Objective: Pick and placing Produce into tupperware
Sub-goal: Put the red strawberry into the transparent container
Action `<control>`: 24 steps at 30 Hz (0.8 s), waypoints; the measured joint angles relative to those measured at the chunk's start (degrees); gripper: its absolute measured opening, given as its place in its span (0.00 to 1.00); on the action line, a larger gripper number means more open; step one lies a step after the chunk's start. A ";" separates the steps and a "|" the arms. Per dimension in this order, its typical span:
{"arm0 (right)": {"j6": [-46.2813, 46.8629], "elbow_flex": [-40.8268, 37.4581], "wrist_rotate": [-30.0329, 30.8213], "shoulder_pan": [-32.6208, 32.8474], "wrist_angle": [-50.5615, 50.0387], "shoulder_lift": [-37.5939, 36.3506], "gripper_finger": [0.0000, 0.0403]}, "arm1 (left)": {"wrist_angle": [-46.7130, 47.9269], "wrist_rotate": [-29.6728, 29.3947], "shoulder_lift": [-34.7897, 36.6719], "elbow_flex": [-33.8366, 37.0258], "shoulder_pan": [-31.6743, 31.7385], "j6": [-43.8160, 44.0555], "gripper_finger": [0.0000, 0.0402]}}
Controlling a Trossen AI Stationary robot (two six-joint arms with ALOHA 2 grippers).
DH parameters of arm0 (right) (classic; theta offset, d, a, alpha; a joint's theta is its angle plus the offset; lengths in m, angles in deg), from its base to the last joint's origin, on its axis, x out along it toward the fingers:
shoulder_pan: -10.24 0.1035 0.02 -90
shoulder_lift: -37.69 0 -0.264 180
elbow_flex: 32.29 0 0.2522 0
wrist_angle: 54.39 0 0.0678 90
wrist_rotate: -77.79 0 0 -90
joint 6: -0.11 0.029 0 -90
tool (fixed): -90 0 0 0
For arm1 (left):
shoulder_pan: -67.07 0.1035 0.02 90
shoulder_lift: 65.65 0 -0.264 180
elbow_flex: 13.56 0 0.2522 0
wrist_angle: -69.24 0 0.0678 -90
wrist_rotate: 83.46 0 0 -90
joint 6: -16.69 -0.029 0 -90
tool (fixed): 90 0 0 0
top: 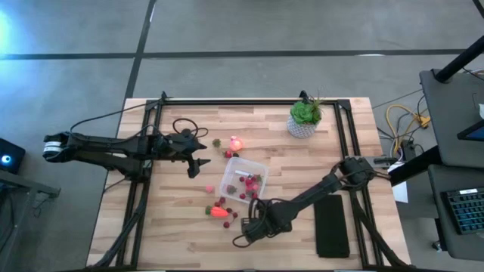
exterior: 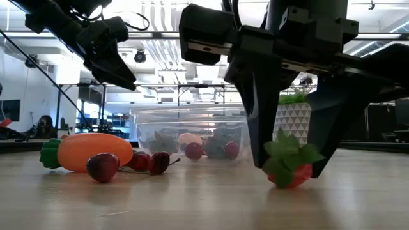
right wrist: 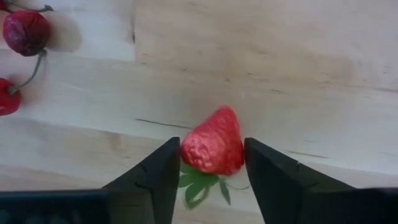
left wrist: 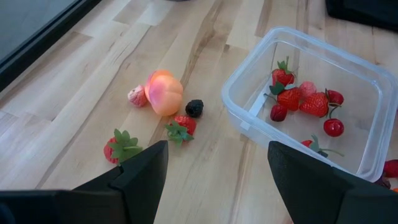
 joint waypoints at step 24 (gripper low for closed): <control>-14.17 3.66 16.41 -7.13 -5.44 -8.04 0.36 | -0.68 0.00 -0.02 0.00 0.00 0.18 0.65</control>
